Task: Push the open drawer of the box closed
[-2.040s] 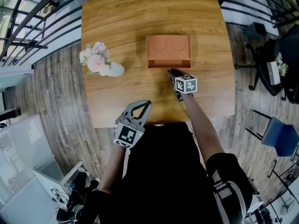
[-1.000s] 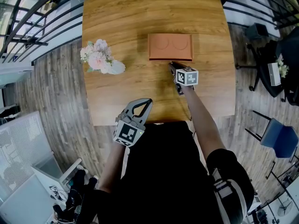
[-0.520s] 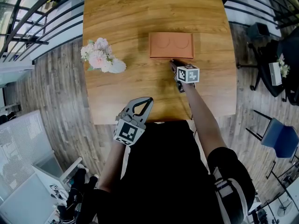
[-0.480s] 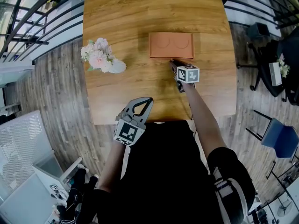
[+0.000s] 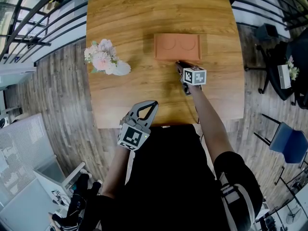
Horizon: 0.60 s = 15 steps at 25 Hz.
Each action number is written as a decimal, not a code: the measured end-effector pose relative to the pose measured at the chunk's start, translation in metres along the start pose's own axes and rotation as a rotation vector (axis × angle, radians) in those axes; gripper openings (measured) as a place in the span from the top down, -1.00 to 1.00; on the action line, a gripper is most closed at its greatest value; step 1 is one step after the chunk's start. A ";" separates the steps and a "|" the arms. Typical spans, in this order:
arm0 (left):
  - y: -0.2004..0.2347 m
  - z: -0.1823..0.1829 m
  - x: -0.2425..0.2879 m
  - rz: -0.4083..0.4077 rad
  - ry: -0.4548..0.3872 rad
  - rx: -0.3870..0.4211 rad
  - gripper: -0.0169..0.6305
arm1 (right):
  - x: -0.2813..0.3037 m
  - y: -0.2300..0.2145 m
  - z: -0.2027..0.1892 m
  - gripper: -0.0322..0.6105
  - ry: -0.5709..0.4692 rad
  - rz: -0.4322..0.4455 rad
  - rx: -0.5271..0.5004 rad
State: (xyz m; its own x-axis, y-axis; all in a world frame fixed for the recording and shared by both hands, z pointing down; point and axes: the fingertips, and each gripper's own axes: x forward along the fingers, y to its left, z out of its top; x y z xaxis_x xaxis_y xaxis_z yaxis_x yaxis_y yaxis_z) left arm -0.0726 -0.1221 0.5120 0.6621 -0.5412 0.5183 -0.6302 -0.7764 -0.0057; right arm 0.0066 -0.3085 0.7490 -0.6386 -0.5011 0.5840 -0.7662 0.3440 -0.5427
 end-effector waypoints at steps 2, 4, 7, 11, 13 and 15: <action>0.000 0.000 0.000 -0.001 -0.001 0.000 0.88 | -0.001 0.000 0.000 0.64 -0.004 0.000 0.000; -0.001 0.001 0.001 -0.001 -0.001 -0.001 0.88 | -0.002 -0.001 0.001 0.63 -0.012 0.004 0.008; 0.000 0.000 0.001 -0.001 -0.002 0.003 0.88 | -0.003 0.000 0.002 0.59 -0.025 0.023 0.024; -0.001 0.001 0.002 -0.001 -0.014 0.003 0.88 | -0.011 -0.001 0.002 0.59 -0.030 0.019 0.026; -0.001 0.001 0.003 -0.002 -0.011 -0.003 0.88 | -0.017 -0.001 0.001 0.60 -0.031 0.014 0.012; 0.000 0.002 0.004 -0.003 -0.015 -0.004 0.88 | -0.023 0.000 -0.001 0.63 -0.029 0.011 -0.004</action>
State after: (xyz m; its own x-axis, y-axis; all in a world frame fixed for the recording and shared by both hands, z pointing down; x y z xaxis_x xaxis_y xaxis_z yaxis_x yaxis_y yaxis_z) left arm -0.0687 -0.1248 0.5123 0.6700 -0.5437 0.5055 -0.6299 -0.7767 -0.0005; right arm 0.0211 -0.2961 0.7369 -0.6450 -0.5201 0.5599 -0.7593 0.3532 -0.5466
